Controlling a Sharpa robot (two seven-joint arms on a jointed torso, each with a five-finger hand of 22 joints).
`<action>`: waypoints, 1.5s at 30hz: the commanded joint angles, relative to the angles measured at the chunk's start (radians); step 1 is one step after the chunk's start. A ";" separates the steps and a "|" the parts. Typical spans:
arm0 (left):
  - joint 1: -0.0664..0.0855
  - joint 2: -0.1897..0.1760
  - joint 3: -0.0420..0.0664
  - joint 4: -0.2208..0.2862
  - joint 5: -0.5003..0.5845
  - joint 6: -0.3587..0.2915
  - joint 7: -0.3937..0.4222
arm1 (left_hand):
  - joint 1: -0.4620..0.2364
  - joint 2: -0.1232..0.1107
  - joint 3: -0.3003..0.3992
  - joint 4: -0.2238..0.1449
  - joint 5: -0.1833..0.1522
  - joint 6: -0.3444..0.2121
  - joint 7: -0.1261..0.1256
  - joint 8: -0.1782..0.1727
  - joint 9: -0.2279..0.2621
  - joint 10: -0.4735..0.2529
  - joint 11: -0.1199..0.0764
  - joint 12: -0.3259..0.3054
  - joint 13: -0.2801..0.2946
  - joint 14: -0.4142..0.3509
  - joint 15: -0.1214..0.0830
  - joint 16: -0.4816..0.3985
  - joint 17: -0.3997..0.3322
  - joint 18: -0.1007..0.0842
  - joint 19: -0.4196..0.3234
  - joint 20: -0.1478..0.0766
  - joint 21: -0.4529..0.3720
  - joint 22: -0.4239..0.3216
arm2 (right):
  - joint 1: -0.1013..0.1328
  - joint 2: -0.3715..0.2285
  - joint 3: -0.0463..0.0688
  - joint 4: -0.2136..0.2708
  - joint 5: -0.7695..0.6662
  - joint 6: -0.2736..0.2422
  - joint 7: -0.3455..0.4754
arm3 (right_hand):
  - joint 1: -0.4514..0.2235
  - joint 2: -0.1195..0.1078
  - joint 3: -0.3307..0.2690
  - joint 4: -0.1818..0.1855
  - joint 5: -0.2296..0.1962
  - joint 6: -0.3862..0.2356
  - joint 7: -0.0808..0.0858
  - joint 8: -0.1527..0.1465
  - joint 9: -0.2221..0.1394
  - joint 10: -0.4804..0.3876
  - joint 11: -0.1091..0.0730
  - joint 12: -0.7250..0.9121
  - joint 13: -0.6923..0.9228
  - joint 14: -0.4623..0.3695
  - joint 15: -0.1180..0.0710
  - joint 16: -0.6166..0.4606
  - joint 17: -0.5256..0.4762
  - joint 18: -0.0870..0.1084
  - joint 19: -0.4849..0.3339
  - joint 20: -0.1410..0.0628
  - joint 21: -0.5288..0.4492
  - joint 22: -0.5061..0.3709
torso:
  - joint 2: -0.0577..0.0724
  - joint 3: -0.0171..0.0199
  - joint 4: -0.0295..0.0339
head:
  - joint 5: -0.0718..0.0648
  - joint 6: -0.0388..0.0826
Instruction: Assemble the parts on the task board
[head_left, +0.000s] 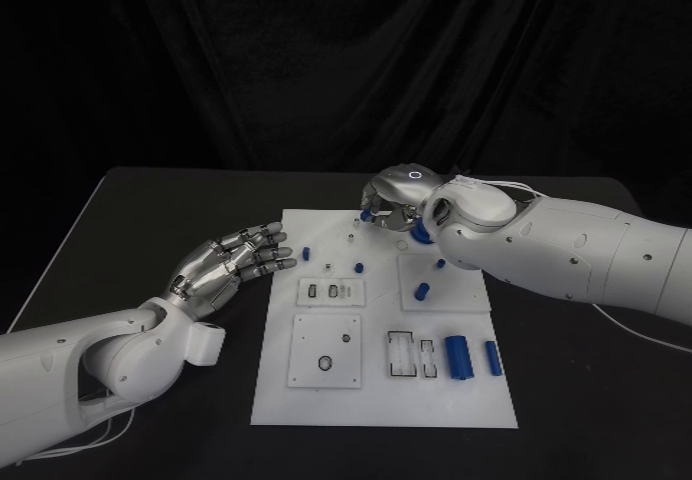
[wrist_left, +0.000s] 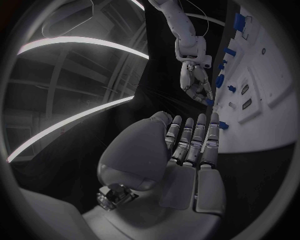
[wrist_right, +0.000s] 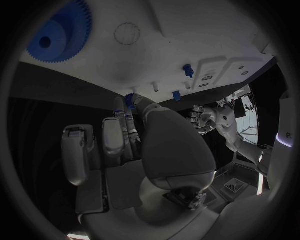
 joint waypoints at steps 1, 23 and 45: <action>0.002 0.002 0.000 0.001 0.004 0.008 0.196 | 0.013 -0.001 0.006 0.001 0.003 0.000 0.006 -0.004 0.000 0.001 0.006 -0.003 -0.001 0.002 0.008 0.001 -0.001 -0.016 -0.008 0.000 -0.006 -0.001 | -0.004 0.006 0.001 -0.003 0.005 -0.005 0.000 | 0.002 0.008 -0.002 0.006 -0.005 0.019 -0.018 -0.004 0.157 0.005 0.001 -0.005 0.001 0.006 -0.001 0.001 0.000 -0.007 0.052 -0.001 0.003 0.206 | 0.000 0.0012 -0.0004 | -0.002 -0.003; 0.002 0.015 -0.001 -0.009 0.012 0.011 0.191 | 0.012 -0.001 0.007 0.001 0.003 0.001 0.007 -0.004 0.000 0.001 0.007 -0.003 -0.001 0.003 0.009 0.001 0.000 -0.017 -0.008 0.000 -0.006 -0.001 | -0.023 0.064 0.001 -0.065 0.005 0.044 -0.009 | -0.010 0.011 -0.006 0.014 -0.030 0.007 -0.019 -0.022 0.163 -0.002 0.008 -0.027 0.002 -0.004 0.004 -0.008 -0.017 -0.003 0.040 0.004 -0.004 0.193 | 0.001 0.0012 -0.0007 | -0.004 -0.006; 0.002 0.021 -0.004 -0.020 0.019 0.016 0.187 | 0.012 -0.001 0.010 0.001 0.003 -0.002 0.009 -0.005 0.000 0.002 0.009 -0.003 -0.001 0.003 0.010 0.002 0.000 -0.018 -0.009 0.000 -0.005 -0.001 | -0.032 0.062 0.001 -0.069 0.005 0.077 -0.023 | -0.021 0.009 -0.013 0.017 -0.054 -0.026 -0.008 -0.066 0.160 -0.037 0.025 -0.057 0.006 -0.026 0.020 -0.025 -0.050 0.005 0.015 0.018 -0.018 0.168 | 0.002 0.0015 -0.0017 | -0.003 -0.010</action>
